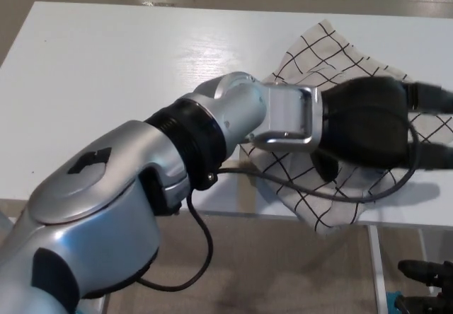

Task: Use the left hand to fold a white towel with checkered patterns in half.

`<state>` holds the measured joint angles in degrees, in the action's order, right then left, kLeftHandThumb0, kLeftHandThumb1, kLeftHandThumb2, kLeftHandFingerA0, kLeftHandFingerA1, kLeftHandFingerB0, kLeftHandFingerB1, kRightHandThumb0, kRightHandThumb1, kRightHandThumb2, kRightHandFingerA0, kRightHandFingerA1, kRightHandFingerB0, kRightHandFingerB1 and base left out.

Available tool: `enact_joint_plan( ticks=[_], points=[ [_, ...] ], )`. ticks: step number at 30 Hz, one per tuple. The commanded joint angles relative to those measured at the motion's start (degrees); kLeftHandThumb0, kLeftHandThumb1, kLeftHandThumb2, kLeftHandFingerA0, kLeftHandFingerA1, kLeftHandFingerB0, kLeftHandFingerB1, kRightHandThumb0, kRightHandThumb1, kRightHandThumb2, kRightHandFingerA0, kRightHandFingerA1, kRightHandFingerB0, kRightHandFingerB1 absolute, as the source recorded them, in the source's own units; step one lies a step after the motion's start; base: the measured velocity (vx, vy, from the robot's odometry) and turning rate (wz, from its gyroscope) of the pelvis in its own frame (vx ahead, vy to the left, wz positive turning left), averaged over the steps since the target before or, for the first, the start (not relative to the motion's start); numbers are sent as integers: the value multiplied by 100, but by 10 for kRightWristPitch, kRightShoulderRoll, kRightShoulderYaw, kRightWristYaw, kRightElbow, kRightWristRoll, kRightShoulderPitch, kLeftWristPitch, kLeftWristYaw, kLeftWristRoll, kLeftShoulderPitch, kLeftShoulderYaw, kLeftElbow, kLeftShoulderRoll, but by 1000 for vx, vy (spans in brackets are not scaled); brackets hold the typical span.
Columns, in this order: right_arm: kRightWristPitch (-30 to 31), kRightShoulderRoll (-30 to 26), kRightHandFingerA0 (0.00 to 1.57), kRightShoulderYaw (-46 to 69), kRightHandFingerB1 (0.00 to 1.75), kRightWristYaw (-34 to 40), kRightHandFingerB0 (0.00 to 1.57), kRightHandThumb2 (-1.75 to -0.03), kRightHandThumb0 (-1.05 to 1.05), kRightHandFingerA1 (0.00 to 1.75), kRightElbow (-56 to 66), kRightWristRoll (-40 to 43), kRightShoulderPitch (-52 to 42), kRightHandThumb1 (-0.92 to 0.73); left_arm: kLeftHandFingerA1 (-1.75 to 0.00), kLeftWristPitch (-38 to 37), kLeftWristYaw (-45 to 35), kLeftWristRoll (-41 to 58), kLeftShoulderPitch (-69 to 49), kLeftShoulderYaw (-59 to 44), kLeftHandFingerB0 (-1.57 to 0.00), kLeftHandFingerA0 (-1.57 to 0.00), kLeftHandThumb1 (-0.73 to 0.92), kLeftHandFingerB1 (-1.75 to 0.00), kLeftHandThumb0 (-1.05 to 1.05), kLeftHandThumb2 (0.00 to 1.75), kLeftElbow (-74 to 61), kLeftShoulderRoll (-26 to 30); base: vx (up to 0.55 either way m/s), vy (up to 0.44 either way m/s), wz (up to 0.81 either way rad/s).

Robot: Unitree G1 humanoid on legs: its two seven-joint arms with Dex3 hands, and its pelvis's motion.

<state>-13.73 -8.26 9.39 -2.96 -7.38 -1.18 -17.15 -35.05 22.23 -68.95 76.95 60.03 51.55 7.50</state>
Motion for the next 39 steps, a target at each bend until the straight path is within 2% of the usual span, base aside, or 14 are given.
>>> enact_joint_plan(
  ticks=[1,4,8,9,11,14,17,19,20,21,23,27,31,39],
  points=[
    [-32,-5,84,0,49,-35,89,-58,-45,65,-19,31,-13,-56,0,131,-355,309,71,-225,0,0,42,-16,-98,77,-40,-63,0,0,0],
    [-33,-5,84,-3,49,-30,89,-58,-45,64,-18,22,-11,-56,0,146,-356,351,88,-282,0,0,58,-21,-104,64,-61,-62,0,0,0],
    [-27,-5,84,-3,49,-35,90,-58,-45,64,-14,26,-10,-56,0,150,-348,384,114,-340,0,0,45,-19,-101,78,-57,-58,0,0,0],
    [-25,-5,84,-2,49,-38,90,-58,-45,64,-15,29,-11,-56,0,148,-351,400,128,-361,0,0,62,-22,-105,67,-52,-43,0,0,0],
    [-24,-5,83,2,49,-45,90,-58,-45,64,-17,37,-14,-56,0,157,-365,434,155,-414,0,0,60,-20,-105,66,-63,6,0,0,0],
    [-25,-5,83,3,49,-46,90,-58,-45,64,-17,37,-14,-56,0,158,-375,430,154,-427,0,0,60,-20,-105,66,-66,6,0,0,0],
    [-39,-6,80,6,50,-44,90,-58,-45,64,-31,34,-16,-56,-1,157,-399,469,113,-468,0,0,61,-23,-98,65,-163,92,0,0,0],
    [-44,-7,80,8,50,-46,90,-58,-45,64,-37,36,-17,-56,-1,160,-408,478,99,-481,0,0,61,-23,-98,65,-190,105,0,0,0],
    [-29,-6,78,11,51,-45,88,-59,-45,65,-28,40,-23,-57,-7,170,-435,512,63,-505,0,0,64,-25,-95,62,-252,139,0,0,0],
    [-8,-5,76,13,51,-45,86,-59,-45,65,-16,44,-29,-56,-6,176,-457,550,27,-526,0,0,48,-21,-83,93,-308,173,0,0,0],
    [20,-5,75,18,50,-47,85,-58,-44,63,1,52,-40,-56,-7,187,-490,611,-33,-560,0,0,48,-21,-82,93,-395,223,0,0,0],
    [23,-3,72,21,50,-48,83,-58,-44,63,2,57,-44,-56,-7,212,-512,642,-68,-583,0,0,49,-21,-82,93,-452,242,0,0,0],
    [35,-5,67,36,51,-39,76,-59,-52,64,26,62,-49,-58,-10,315,-573,850,-266,-713,0,0,43,-24,-73,86,-670,331,0,0,0],
    [34,-2,65,64,52,-31,76,-58,-50,67,41,91,-33,-59,-11,335,-595,982,-493,-857,-1,0,40,-27,-71,85,-795,361,0,0,0]
  ],
)
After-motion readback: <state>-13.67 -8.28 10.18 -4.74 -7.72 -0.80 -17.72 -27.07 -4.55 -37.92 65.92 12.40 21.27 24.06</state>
